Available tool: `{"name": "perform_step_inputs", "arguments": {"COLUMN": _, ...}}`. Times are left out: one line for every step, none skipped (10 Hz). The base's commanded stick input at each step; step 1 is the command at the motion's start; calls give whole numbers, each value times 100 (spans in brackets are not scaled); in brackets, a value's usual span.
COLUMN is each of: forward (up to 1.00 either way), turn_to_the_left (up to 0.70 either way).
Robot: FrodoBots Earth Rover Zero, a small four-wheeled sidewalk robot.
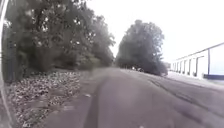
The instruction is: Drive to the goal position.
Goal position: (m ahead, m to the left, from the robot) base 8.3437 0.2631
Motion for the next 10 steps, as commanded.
{"name": "perform_step_inputs", "arguments": {"forward": 70, "turn_to_the_left": 1}}
{"name": "perform_step_inputs", "arguments": {"forward": 70, "turn_to_the_left": 1}}
{"name": "perform_step_inputs", "arguments": {"forward": 70, "turn_to_the_left": 1}}
{"name": "perform_step_inputs", "arguments": {"forward": 70, "turn_to_the_left": 1}}
{"name": "perform_step_inputs", "arguments": {"forward": 70, "turn_to_the_left": 2}}
{"name": "perform_step_inputs", "arguments": {"forward": 70, "turn_to_the_left": 3}}
{"name": "perform_step_inputs", "arguments": {"forward": 70, "turn_to_the_left": 3}}
{"name": "perform_step_inputs", "arguments": {"forward": 70, "turn_to_the_left": 3}}
{"name": "perform_step_inputs", "arguments": {"forward": 70, "turn_to_the_left": 2}}
{"name": "perform_step_inputs", "arguments": {"forward": 70, "turn_to_the_left": 1}}
